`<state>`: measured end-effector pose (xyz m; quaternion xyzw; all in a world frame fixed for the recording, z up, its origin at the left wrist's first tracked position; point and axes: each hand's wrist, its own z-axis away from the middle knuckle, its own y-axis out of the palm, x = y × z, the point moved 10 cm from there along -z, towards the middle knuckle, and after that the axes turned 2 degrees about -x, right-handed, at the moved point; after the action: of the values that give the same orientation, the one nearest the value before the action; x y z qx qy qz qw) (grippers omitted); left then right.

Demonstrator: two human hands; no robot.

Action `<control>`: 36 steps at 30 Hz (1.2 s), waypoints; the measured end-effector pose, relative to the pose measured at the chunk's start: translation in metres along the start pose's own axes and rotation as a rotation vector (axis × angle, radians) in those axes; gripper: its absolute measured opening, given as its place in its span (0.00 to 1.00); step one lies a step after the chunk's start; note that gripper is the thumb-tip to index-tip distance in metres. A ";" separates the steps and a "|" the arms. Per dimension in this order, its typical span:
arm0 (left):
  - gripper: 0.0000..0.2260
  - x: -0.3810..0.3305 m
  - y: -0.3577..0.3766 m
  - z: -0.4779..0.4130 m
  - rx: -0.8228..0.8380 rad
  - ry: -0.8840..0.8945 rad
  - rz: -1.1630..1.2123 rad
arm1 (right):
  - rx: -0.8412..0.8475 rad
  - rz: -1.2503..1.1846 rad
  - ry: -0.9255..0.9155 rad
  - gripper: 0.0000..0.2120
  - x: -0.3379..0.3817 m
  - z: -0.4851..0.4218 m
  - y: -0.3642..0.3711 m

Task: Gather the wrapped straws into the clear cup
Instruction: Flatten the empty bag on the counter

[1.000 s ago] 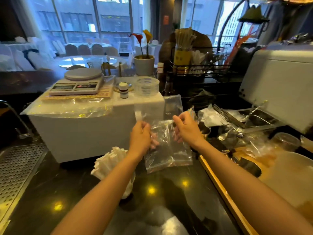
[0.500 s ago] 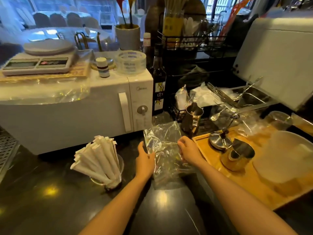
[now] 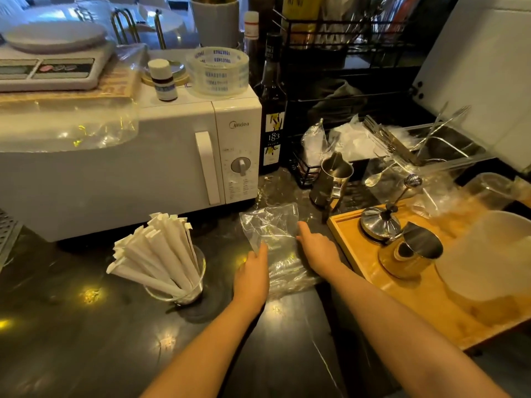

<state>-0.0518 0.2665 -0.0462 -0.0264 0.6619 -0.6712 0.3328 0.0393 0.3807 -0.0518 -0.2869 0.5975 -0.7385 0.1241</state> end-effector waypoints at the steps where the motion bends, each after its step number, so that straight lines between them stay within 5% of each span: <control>1: 0.20 -0.001 0.003 0.000 0.029 0.005 -0.076 | -0.008 0.038 -0.012 0.14 0.002 -0.001 0.001; 9: 0.15 -0.005 -0.003 0.004 -0.108 0.137 -0.391 | -0.160 0.224 -0.063 0.24 0.005 0.002 -0.007; 17: 0.30 -0.009 0.018 0.001 0.099 0.268 -0.418 | -0.156 0.248 -0.333 0.17 0.041 0.015 -0.003; 27: 0.42 0.012 0.027 0.008 0.251 0.254 -0.370 | 0.204 0.125 -0.202 0.37 0.010 0.038 0.032; 30: 0.40 0.012 0.025 0.011 0.221 0.253 -0.410 | 0.183 0.155 -0.197 0.57 0.008 0.041 0.030; 36: 0.31 0.009 0.017 0.011 0.244 0.200 -0.432 | 0.220 0.248 -0.172 0.67 0.012 0.041 0.026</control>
<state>-0.0464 0.2547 -0.0640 -0.0603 0.5846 -0.8007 0.1157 0.0486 0.3347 -0.0683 -0.2577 0.5309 -0.7514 0.2953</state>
